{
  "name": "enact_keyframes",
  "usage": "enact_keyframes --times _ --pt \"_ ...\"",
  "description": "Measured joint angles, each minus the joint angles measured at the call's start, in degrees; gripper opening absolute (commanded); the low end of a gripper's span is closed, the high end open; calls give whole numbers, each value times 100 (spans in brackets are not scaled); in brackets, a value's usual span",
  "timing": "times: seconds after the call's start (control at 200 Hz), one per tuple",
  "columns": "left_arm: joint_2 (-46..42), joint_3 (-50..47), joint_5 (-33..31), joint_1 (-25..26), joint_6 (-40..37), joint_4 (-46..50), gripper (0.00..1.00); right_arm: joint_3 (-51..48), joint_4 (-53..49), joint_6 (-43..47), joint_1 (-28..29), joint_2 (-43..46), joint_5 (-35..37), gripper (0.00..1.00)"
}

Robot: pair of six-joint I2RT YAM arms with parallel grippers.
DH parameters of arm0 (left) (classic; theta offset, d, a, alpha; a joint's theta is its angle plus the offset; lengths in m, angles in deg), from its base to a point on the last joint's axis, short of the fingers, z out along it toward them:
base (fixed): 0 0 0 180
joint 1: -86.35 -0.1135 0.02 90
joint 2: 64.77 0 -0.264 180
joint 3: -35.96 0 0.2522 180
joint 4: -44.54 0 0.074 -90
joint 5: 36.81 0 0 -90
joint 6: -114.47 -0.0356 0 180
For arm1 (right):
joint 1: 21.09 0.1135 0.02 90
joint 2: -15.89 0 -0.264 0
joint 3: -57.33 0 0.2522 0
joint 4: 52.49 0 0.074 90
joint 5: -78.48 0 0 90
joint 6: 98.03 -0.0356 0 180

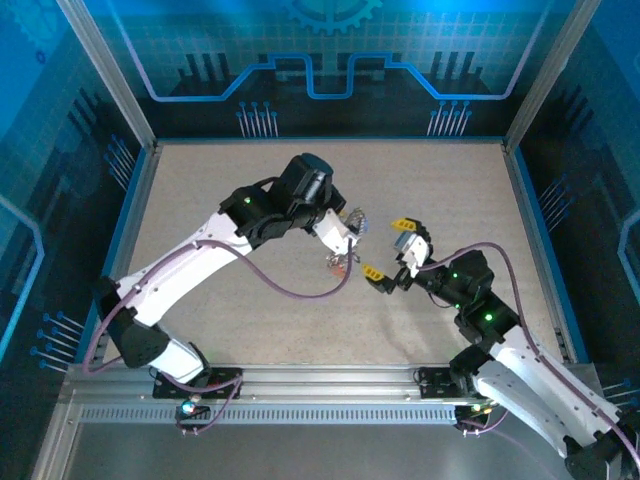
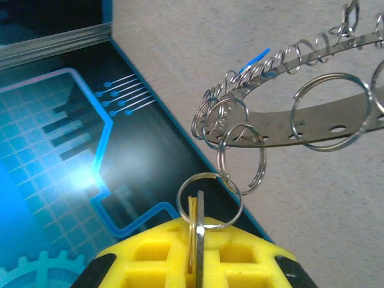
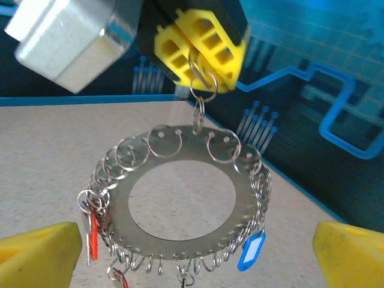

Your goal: Put the keys on the keyring

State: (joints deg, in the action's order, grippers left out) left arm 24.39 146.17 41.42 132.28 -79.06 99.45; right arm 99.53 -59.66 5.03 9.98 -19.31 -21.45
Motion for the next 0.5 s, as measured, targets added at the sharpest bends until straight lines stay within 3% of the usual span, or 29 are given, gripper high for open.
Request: enact_keyframes --times 0.25,0.5 --pt "881 960 111 13 79 -15 0 -214 -337 -549 -645 660 1241 100" --pt "1652 1484 391 258 470 -7 0 -396 -717 -935 -1366 1322 1853 100"
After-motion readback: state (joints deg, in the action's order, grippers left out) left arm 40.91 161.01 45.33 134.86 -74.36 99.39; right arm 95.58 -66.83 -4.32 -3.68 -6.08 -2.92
